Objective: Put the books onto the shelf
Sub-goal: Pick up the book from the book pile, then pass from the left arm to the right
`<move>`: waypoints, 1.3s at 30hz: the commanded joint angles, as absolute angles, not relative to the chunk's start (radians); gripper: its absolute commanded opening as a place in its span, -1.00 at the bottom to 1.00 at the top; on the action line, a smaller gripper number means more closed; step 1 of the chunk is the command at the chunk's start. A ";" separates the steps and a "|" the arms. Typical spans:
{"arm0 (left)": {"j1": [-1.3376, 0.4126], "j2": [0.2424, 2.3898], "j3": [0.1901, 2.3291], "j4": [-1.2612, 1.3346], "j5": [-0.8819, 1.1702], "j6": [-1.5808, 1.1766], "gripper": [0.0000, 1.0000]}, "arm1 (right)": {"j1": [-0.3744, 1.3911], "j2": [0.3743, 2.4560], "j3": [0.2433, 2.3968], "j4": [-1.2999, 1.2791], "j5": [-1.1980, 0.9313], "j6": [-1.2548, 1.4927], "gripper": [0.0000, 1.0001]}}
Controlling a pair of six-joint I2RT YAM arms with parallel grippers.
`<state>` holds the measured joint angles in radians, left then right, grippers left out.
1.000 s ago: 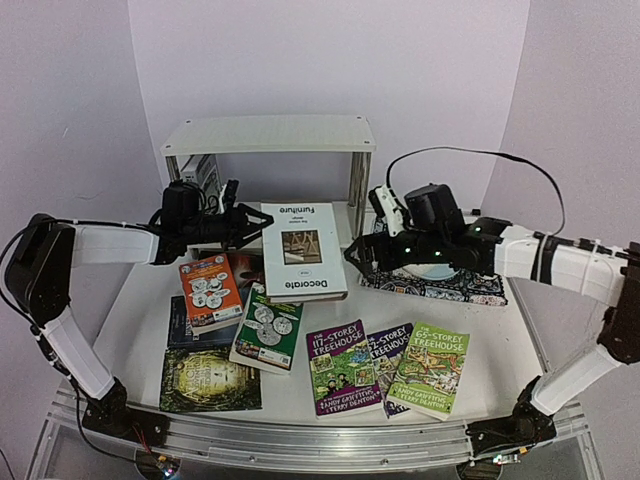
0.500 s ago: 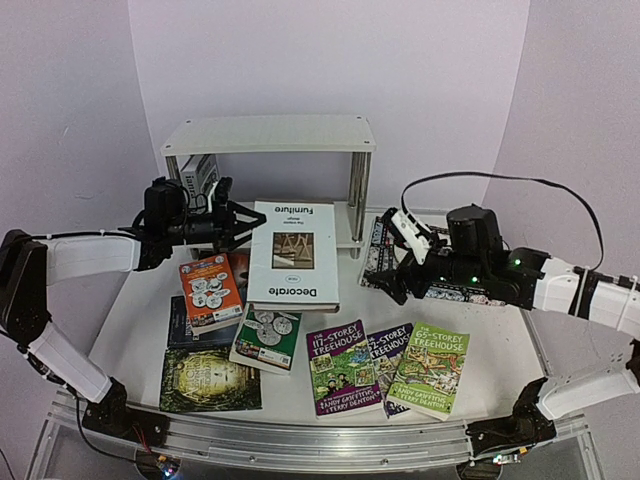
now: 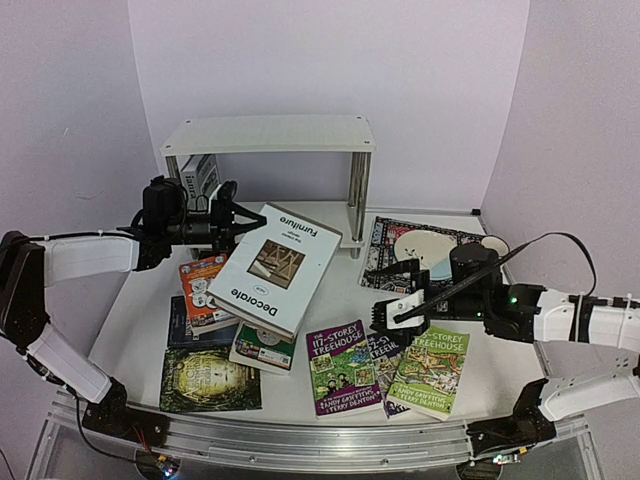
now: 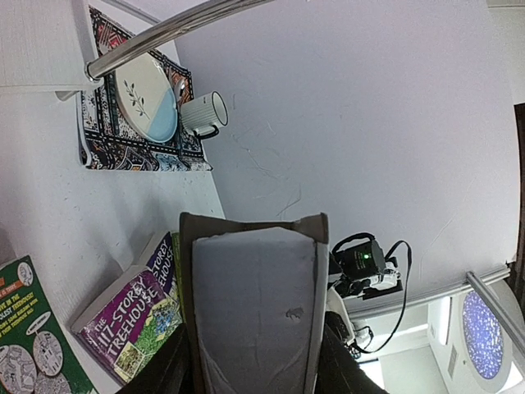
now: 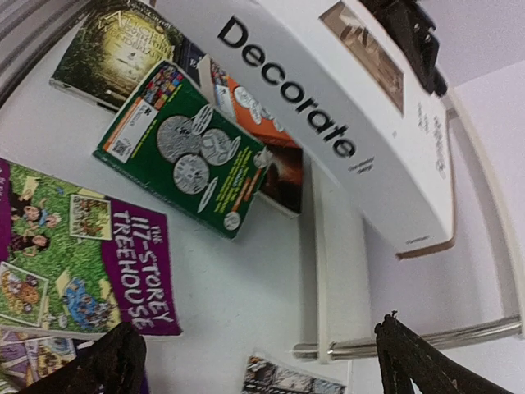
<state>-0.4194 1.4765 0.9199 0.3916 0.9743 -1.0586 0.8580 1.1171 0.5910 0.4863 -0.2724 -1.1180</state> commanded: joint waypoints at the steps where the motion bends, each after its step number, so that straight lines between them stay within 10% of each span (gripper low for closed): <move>1: -0.415 1.476 0.932 0.430 0.998 -1.104 -0.10 | 0.903 1.171 0.654 0.623 -0.255 -1.287 0.97; 22: -0.414 1.535 0.967 0.429 1.020 -1.132 -0.12 | 1.032 1.450 0.775 0.924 -0.089 -1.549 0.96; 33: -0.414 1.544 0.966 0.429 1.027 -1.138 -0.02 | 1.048 1.528 0.822 0.964 -0.061 -1.543 -0.02; 39: -0.401 1.544 0.981 0.430 1.048 -1.112 0.55 | 1.049 1.498 0.811 0.970 -0.049 -1.458 -0.45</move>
